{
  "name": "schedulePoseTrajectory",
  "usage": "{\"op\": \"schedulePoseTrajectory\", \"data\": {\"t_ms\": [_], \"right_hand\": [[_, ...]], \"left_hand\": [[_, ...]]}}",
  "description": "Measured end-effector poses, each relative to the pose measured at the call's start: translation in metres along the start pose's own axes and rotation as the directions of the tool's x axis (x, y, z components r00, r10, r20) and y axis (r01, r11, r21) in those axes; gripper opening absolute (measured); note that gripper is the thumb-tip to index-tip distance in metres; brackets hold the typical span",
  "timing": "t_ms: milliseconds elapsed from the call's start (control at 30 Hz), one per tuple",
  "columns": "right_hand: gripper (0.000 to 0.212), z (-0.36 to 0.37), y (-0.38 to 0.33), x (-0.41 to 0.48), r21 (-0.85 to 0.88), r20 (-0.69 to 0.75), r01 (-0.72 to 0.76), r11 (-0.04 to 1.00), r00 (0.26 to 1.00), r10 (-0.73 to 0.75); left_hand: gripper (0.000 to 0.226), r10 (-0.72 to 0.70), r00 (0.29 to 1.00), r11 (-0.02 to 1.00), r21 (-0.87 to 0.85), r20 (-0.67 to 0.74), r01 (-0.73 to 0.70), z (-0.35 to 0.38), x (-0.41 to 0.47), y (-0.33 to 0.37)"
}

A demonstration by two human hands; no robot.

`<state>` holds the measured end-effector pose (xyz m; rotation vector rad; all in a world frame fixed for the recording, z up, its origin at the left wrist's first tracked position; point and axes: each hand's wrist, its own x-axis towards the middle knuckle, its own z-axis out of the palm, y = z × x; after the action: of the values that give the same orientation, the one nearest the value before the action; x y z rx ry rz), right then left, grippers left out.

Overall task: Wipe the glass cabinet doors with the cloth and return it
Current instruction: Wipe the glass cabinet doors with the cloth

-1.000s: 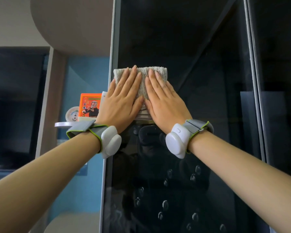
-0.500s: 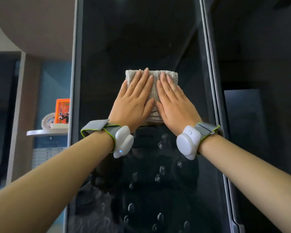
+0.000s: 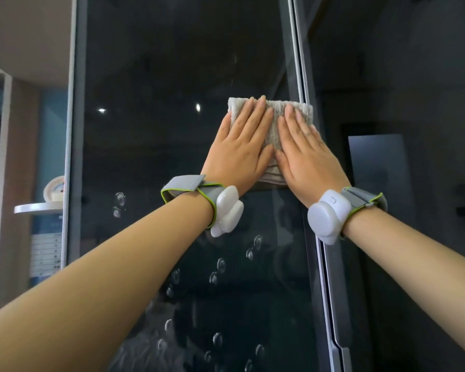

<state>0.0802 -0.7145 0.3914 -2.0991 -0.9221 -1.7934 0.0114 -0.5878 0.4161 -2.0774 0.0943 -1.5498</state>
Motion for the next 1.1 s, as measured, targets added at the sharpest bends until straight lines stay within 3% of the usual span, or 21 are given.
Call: {"op": "schedulePoseTrajectory", "data": {"t_ms": [633,1100], "right_hand": [[0.056,0.011,-0.030,-0.049,0.030,0.012,0.006,1.000,1.000,-0.006],[0.057,0.003,-0.107,-0.028,-0.024,-0.019,0.017,1.000,1.000,-0.018]], "left_hand": [[0.060,0.053,0.998,0.999,0.000,0.028,-0.053,0.001,-0.055,0.007],[0.060,0.066,0.998,0.997,0.049,0.018,-0.067,-0.013,-0.092,-0.063]]}}
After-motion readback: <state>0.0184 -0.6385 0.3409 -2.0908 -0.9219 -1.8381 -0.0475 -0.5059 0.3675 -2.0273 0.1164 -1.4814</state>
